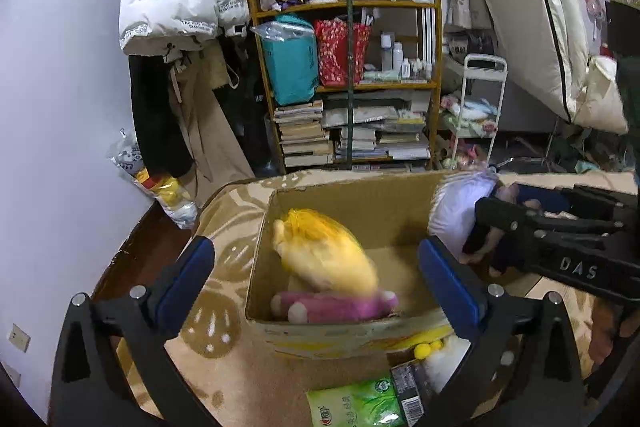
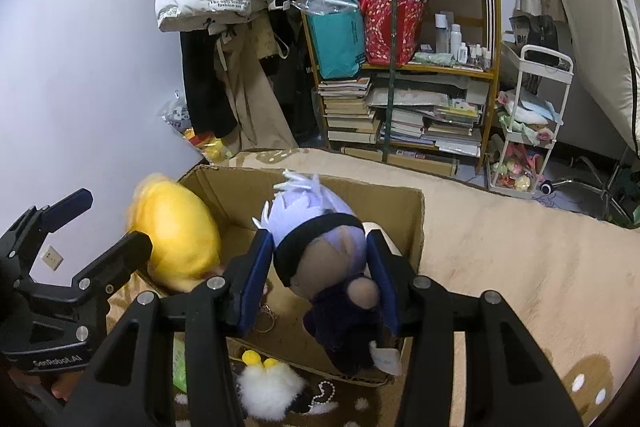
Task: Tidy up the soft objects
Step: 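Carry the yellow plush and doll over the box and open both tools to drop them, then withdraw both tools from the box toward the green and black tissue packs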
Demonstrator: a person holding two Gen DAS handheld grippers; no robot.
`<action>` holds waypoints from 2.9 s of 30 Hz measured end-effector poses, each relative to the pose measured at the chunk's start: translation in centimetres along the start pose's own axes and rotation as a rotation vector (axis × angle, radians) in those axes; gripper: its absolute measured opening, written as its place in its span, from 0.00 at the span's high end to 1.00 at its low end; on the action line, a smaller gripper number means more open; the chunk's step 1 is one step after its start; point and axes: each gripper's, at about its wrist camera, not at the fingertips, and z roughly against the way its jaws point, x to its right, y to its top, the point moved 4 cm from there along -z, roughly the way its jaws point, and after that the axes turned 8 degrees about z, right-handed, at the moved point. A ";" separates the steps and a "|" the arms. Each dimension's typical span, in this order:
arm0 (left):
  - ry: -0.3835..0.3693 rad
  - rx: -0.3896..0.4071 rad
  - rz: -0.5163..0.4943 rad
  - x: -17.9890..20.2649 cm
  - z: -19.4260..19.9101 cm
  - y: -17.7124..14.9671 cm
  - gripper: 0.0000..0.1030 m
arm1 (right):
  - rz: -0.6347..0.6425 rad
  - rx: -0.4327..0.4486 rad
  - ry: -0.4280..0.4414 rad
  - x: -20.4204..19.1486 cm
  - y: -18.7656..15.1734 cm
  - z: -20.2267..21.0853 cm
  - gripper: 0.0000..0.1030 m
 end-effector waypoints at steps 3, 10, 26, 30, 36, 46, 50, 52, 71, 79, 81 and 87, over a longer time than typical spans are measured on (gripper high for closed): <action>0.015 -0.016 -0.006 0.0 -0.3 -0.1 0.02 | 0.004 0.004 -0.004 0.0 0.1 0.1 0.41; 0.063 -0.047 0.011 -1.0 -0.2 -0.5 0.02 | 0.008 0.006 -0.006 -0.3 0.0 0.9 0.29; 0.129 -0.080 0.022 -3.3 4.5 -1.8 0.02 | 0.008 0.011 -0.008 -2.0 -1.6 5.7 0.06; 0.151 -0.097 -0.007 -3.4 5.9 -2.6 0.02 | 0.009 0.014 -0.017 -2.4 -2.1 7.1 0.06; 0.157 -0.109 -0.032 -3.1 7.9 -3.6 0.02 | 0.012 0.018 -0.038 -2.1 -2.5 9.1 0.06; 0.154 -0.151 -0.043 -2.7 10.1 -6.3 0.02 | 0.001 0.000 -0.049 -2.8 -4.5 11.7 0.06; 0.157 -0.173 -0.060 -2.6 10.2 -7.2 0.02 | -0.002 -0.027 -0.058 -3.0 -5.4 11.7 0.06; 0.161 -0.187 -0.067 -2.5 10.1 -7.4 0.02 | -0.010 -0.041 -0.058 -3.0 -5.9 11.6 0.06; 0.173 -0.280 -0.038 -3.5 5.6 -8.8 0.02 | -0.049 -0.118 -0.065 -2.0 -7.0 7.9 0.06; 0.131 -0.279 -0.043 -2.3 3.1 -8.9 0.02 | -0.057 -0.133 -0.072 -1.5 -7.1 6.2 0.06; 0.129 -0.294 -0.048 -2.0 2.2 -9.2 0.02 | -0.062 -0.137 -0.071 -1.4 -7.1 5.7 0.06; 0.133 -0.354 -0.049 -1.7 -0.1 -10.6 0.02 | -0.071 -0.161 -0.067 -1.1 -7.3 4.1 0.06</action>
